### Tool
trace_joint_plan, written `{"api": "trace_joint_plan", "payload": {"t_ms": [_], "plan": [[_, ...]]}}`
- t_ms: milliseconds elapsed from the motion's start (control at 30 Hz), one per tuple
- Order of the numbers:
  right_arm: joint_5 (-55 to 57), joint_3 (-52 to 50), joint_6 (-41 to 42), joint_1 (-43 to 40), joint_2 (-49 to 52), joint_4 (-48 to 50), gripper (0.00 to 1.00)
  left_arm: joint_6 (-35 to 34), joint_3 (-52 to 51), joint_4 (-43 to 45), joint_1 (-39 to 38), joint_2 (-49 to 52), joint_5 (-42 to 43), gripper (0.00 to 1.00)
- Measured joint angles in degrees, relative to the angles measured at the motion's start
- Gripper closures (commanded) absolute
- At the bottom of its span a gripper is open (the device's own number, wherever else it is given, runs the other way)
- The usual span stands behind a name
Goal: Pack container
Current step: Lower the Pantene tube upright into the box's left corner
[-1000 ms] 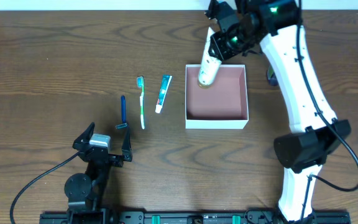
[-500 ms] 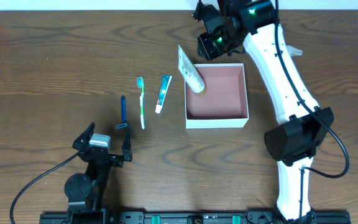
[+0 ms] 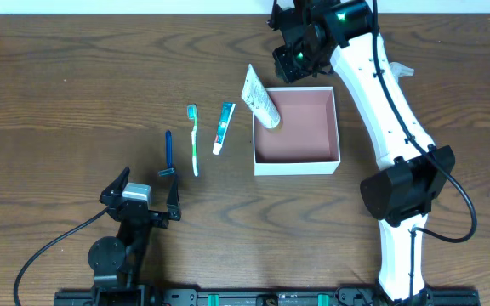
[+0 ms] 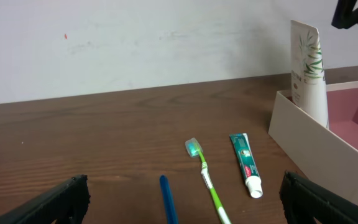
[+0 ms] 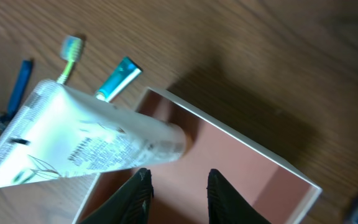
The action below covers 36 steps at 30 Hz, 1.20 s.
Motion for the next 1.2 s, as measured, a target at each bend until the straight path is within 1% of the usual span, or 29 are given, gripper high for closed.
{"api": "trace_joint_plan", "payload": {"t_ms": [200,333,467,533,633,733,833,1000,1200], "plan": [[3.19,0.0,0.63,-1.2,0.0,-3.41,0.7,0.0,0.0,0.0,0.0,0.0,0.0,0.02],[3.41,0.0,0.83,-2.21,-0.02,-4.98,0.66,0.0,0.0,0.0,0.0,0.0,0.0,0.02],[2.58,0.0,0.96,-2.21,-0.7,-3.85,0.61,0.0,0.0,0.02,0.0,0.0,0.0,0.02],[1.14,0.0,1.11,-2.16,-1.79,-2.71,0.55,0.0,0.0,0.02,0.0,0.0,0.0,0.02],[-1.92,0.0,1.42,-1.7,-5.35,-1.44,0.38,0.0,0.0,0.02,0.0,0.0,0.0,0.02],[-3.1,0.04,1.4,0.24,-9.62,-1.36,0.33,0.0,0.0,0.02,0.0,0.0,0.0,0.02],[-2.03,0.55,1.7,3.87,-12.37,-1.2,0.33,0.0,0.0,0.0,0.0,0.0,0.0,0.02],[1.9,0.66,4.24,9.31,-12.59,0.26,0.32,0.0,0.0,0.0,0.0,0.0,0.0,0.02],[11.93,0.63,12.33,13.84,-12.26,1.7,0.32,0.0,0.0,0.0,0.0,0.0,0.0,0.02]]}}
